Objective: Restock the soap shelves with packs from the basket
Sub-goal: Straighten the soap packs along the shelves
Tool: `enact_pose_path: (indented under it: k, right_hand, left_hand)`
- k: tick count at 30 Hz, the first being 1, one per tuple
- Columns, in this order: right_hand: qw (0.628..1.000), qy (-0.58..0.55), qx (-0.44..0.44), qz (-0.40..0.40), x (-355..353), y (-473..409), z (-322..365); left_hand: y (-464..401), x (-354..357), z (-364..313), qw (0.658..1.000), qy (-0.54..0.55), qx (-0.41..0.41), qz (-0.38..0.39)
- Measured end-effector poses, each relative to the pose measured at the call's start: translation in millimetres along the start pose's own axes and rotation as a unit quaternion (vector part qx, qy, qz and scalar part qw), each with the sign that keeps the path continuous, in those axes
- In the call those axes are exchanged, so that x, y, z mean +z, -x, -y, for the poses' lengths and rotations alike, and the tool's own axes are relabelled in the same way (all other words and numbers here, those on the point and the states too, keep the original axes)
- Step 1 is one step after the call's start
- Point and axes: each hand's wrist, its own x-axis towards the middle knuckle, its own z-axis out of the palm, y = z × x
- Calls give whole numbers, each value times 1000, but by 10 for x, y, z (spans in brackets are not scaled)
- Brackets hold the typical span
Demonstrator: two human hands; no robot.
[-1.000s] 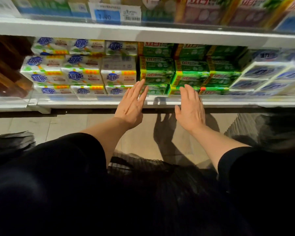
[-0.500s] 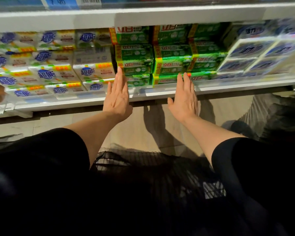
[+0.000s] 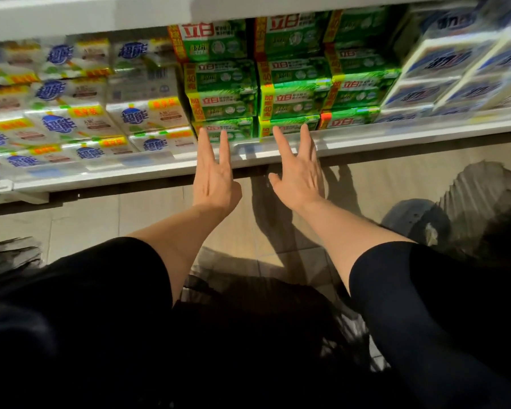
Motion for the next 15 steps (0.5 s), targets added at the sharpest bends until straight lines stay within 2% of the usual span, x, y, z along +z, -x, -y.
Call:
enact_pose_path:
  k: [4, 11, 15]
  right_hand:
    - [1000, 18, 7, -6, 88, 10, 27]
    - [998, 54, -7, -17, 172, -92, -30]
    - [996, 69, -21, -45, 180, -73, 16]
  left_hand:
    - [-1, 68, -31, 996, -78, -21, -31]
    - [-42, 138, 14, 997, 6, -48, -54]
    - [-56, 190, 31, 991, 56, -58, -105]
